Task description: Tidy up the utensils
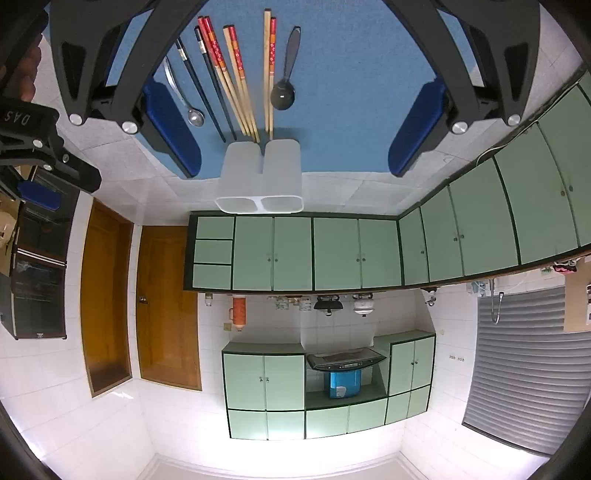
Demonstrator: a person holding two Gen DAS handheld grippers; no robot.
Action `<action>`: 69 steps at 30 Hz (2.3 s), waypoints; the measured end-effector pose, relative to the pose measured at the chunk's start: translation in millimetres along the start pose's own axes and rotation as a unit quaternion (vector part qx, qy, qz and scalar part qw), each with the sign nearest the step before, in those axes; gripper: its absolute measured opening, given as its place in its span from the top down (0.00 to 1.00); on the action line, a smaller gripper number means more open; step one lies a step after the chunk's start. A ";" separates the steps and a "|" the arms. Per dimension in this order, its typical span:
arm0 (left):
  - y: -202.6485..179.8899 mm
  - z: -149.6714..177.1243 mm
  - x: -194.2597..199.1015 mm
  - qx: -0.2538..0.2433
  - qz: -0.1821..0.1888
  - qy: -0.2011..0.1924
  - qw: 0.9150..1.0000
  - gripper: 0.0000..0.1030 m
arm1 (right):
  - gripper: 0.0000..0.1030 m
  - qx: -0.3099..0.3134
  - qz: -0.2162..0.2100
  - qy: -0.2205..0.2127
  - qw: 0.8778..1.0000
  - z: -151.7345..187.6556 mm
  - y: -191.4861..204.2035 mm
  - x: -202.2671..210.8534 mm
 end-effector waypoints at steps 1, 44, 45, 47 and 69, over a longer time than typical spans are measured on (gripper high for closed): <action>0.4 -0.1 -0.2 0.001 0.000 0.000 1.000 0.05 | 0.06 0.000 0.000 0.000 1.000 0.0 0.0 0.0; 4.1 -3.0 3.0 -0.001 -0.003 -0.001 1.000 0.05 | 0.06 -0.003 -0.003 0.002 1.000 -1.1 0.7 -0.7; 4.4 -3.1 3.0 -0.002 -0.003 -0.001 1.000 0.05 | 0.06 -0.004 -0.003 0.001 1.000 -1.0 0.6 -0.5; 5.1 -3.5 2.9 -0.002 -0.002 0.000 1.000 0.05 | 0.06 -0.004 -0.003 0.001 1.000 -1.1 0.7 -0.5; 3.3 -3.1 3.5 -0.002 -0.003 -0.002 1.000 0.05 | 0.06 -0.003 -0.005 0.004 1.000 0.4 3.6 -2.7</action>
Point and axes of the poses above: each gripper's, at about its wrist camera, not at the fingertips, and x roughly against the way its jaws point, y to its left, z to its underside, the point moved 7 cm from there along -x, roughly the way its jaws point, and after that the axes turned 11 degrees about x, right-handed, at the moved point
